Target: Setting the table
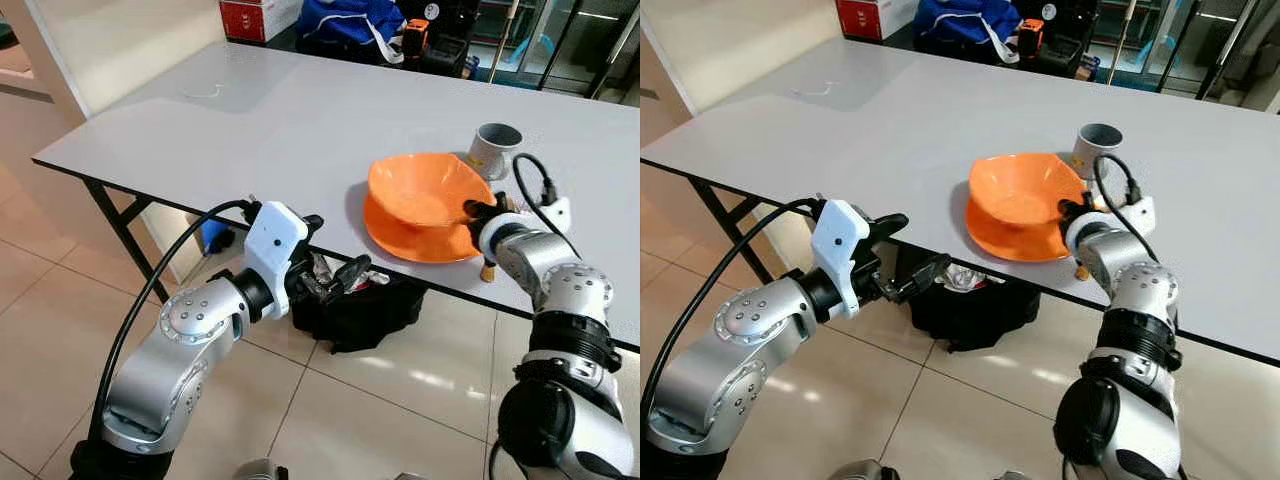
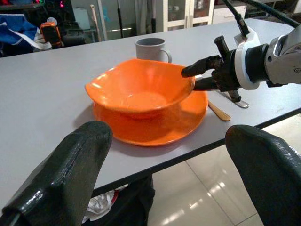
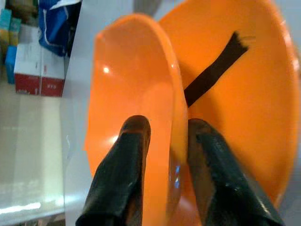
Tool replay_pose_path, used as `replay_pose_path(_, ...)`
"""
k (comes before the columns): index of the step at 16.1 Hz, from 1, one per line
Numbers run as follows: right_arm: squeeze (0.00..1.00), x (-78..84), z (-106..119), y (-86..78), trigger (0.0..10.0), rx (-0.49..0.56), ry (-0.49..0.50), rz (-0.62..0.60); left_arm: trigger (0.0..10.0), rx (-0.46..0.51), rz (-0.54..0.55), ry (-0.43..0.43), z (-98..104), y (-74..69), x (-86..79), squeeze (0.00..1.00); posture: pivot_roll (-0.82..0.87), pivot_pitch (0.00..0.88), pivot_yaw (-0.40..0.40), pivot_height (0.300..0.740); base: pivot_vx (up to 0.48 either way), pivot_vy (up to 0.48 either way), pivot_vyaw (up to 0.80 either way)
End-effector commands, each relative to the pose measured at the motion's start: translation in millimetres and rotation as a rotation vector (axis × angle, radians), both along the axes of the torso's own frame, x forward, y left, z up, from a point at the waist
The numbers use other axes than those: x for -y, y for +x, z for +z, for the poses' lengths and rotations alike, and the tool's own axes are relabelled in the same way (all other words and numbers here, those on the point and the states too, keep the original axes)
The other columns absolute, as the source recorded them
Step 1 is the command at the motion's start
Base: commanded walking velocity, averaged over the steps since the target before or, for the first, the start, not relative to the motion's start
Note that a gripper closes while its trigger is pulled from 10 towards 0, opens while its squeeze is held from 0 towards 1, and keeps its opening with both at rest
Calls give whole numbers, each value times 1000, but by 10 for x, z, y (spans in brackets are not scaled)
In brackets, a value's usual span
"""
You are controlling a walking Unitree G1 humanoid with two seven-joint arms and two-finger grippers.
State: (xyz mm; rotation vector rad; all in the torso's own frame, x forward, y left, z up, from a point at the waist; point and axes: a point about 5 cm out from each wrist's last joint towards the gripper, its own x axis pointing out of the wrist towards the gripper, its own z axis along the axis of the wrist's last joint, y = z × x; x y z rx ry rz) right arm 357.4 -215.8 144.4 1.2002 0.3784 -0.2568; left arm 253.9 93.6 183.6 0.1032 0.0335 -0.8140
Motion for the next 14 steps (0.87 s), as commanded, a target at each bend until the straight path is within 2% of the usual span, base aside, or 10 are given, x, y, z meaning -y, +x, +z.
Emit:
replay_pose_path(1, 1000, 48, 120, 48, 10000, 33, -5, -24, 10000, 11, -5, -7, 45, -22, 6, 0, 48, 37, 8, 740, 0, 0, 0)
replay_pose_path(5, 1000, 148, 101, -24, 10000, -15, -69, -14, 10000, 6, -12, -3, 29, -25, 22, 0, 40, 34, 13, 740, 0, 0, 0)
replay_pose_path(6, 702, 186, 124, -86, 10000, -7, -94, -5, 10000, 18, 3, 3, 28, -21, 21, 0, 40, 33, 12, 740, 0, 0, 0)
replay_pose_path(7, 0, 219, 166, -145, 10000, 13, -123, 2, 10000, 26, 28, 18, 21, -14, 10, 0, 43, 29, 6, 740, 0, 0, 0)
replay_pose_path(8, 0, 289, 381, -349, 10000, 130, -192, 1, 10000, 72, 123, 5, 47, 23, -57, 0, 43, 25, -1, 740, 0, 0, 0)
replay_pose_path(10, 0, 301, 588, -589, 10000, 245, -361, -5, 10000, 91, 235, -9, 63, 77, -149, 0, 31, 22, 2, 740, 0, 0, 0)
replay_pose_path(11, 0, 223, 679, -806, 10000, 333, -711, -13, 10000, 130, 325, 8, 63, 149, -217, 0, 16, 13, 14, 740, 0, 480, 0)
replay_pose_path(12, 0, 117, 577, -879, 10000, 314, -895, 34, 10000, 133, 347, 34, 40, 186, -219, 0, 14, 12, 17, 740, 0, 480, 0)
replay_pose_path(13, 0, 85, 539, -894, 10000, 301, -933, 51, 10000, 131, 352, 42, 33, 198, -221, 0, 11, 12, 24, 740, 0, 480, 0)
replay_pose_path(14, 0, -39, 449, -934, 10000, 307, -1053, 92, 10000, 145, 381, 80, 18, 242, -229, 0, 8, 10, 29, 740, 0, 480, 0)
